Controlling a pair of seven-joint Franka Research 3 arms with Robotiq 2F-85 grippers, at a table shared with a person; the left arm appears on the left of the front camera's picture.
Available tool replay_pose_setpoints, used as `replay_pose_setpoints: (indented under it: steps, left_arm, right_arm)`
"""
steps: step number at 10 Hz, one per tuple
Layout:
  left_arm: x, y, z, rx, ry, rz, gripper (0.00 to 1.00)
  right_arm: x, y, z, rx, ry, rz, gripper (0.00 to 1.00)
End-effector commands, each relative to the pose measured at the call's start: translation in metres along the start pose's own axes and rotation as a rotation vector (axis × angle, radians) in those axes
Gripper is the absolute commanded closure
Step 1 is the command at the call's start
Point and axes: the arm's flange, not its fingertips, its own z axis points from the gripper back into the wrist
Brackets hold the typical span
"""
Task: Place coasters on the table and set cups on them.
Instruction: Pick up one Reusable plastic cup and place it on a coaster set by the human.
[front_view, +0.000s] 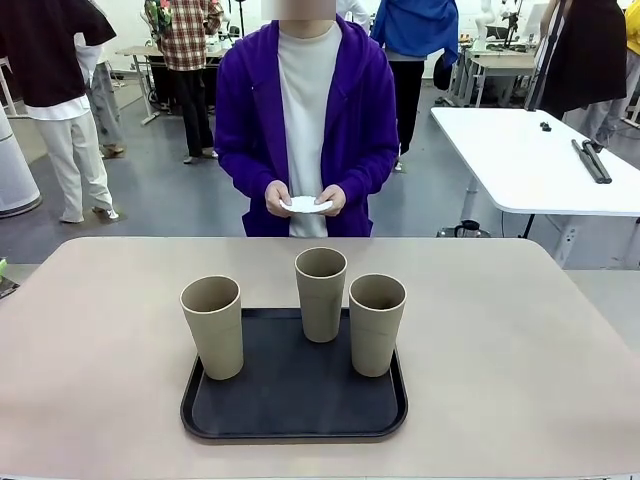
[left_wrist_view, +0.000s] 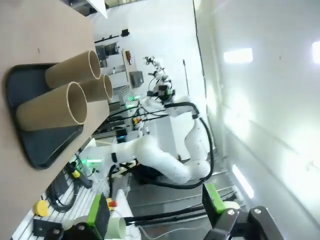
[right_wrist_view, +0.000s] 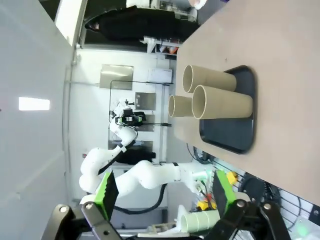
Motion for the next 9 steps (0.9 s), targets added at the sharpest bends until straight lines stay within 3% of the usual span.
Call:
replay_pose_setpoints:
  steps: [1,4,9]
  left_arm:
    - [0.008,-0.003,0.003,0.061,-0.036,0.050,0.00]
    - [0.005,0.021,0.019,0.150,-0.078,0.171,0.00]
    - [-0.007,0.033,0.023,0.211,-0.154,0.265,0.00]
  right_arm:
    - [-0.076,-0.063,-0.063,-0.019,-0.002,0.000,0.00]
    - [-0.088,-0.095,-0.054,-0.034,-0.039,-0.049,0.00]
    - [-0.094,-0.099,-0.048,-0.043,-0.059,-0.041,0.00]
